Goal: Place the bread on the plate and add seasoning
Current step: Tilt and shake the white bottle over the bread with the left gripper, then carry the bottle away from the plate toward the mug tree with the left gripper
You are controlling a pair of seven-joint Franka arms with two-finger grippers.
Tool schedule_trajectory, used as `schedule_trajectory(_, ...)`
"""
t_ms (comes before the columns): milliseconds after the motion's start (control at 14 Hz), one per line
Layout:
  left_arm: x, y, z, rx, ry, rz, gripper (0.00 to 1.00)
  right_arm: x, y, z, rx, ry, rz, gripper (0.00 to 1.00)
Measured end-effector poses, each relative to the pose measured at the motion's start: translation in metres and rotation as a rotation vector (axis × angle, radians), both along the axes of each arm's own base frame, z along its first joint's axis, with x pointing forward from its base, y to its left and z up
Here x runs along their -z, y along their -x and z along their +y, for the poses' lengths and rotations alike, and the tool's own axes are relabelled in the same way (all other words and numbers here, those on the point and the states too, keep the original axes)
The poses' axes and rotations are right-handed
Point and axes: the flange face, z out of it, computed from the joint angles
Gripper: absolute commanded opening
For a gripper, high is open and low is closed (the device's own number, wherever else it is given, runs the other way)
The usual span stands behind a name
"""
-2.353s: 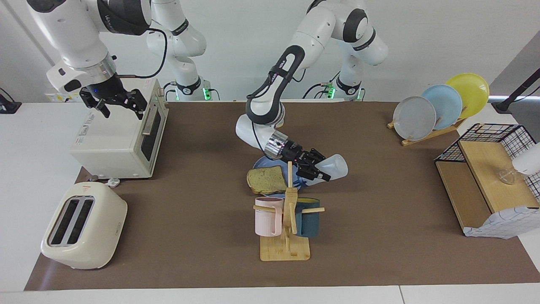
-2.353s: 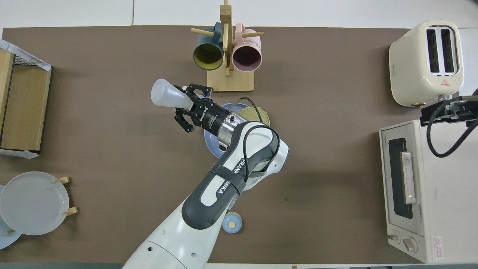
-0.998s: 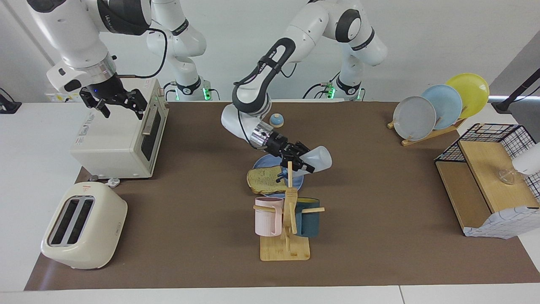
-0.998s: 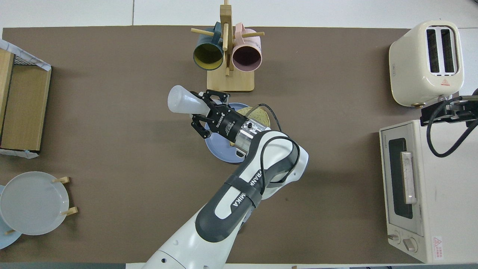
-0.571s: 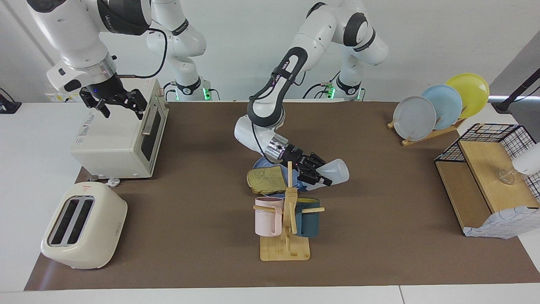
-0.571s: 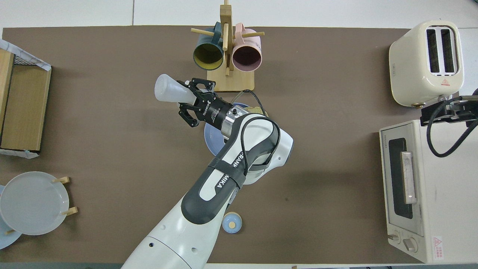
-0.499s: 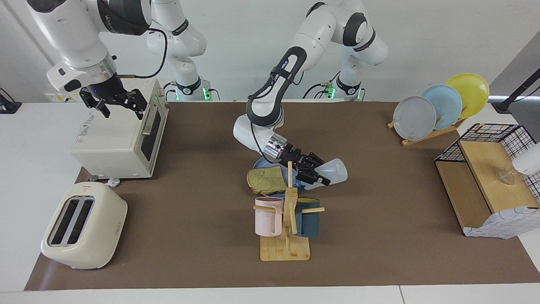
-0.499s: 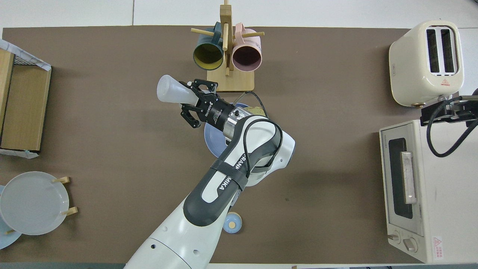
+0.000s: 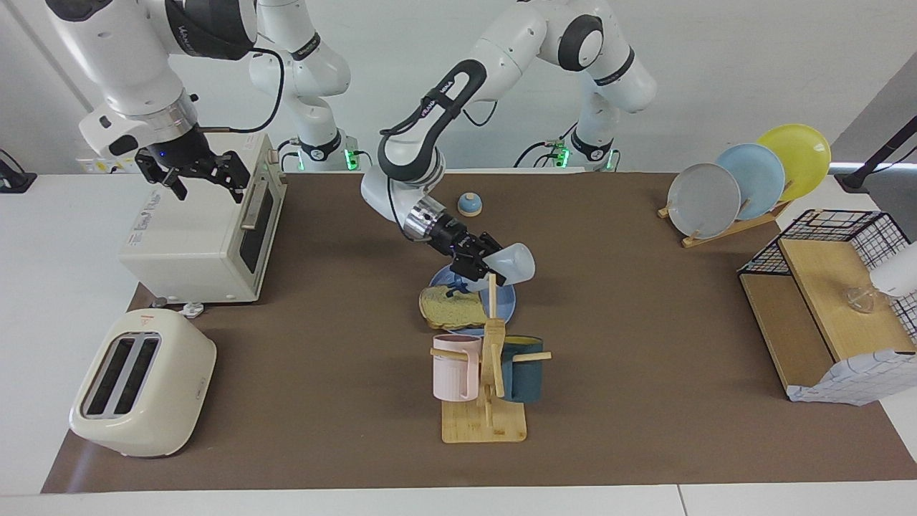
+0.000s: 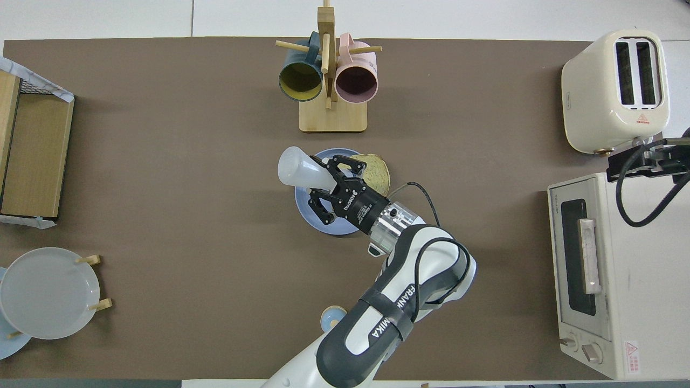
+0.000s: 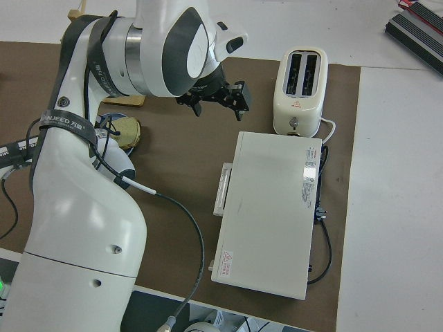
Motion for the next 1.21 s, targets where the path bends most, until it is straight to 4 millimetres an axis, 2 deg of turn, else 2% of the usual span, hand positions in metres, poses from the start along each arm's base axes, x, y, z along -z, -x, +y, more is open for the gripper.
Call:
schedule_trajectory(143, 0.000, 0.009, -0.004, -0.011, 0.015, -0.015, 0.00, 0.000, 0.000, 0.000, 0.000, 0.000, 0.000, 1.00)
schedule_trajectory(285, 0.000, 0.007, -0.001, -0.057, 0.093, -0.065, 0.00, 0.000, 0.000, 0.000, 0.000, 0.000, 0.000, 1.00)
schedule_trajectory(428, -0.007, 0.003, 0.003, -0.100, 0.160, -0.091, 0.00, 0.000, 0.000, 0.000, 0.000, 0.000, 0.000, 1.00)
schedule_trajectory(856, -0.079, -0.005, 0.019, -0.187, 0.329, -0.088, 0.00, 0.000, 0.000, 0.000, 0.000, 0.000, 0.000, 1.00)
schedule_trajectory(1070, -0.108, -0.004, 0.029, -0.233, 0.405, -0.062, 0.00, 0.000, 0.000, 0.000, 0.000, 0.000, 0.000, 1.00)
schedule_trajectory(1212, -0.132, -0.010, 0.042, -0.273, 0.474, -0.046, 0.00, 0.000, 0.000, 0.000, 0.000, 0.000, 0.000, 1.00)
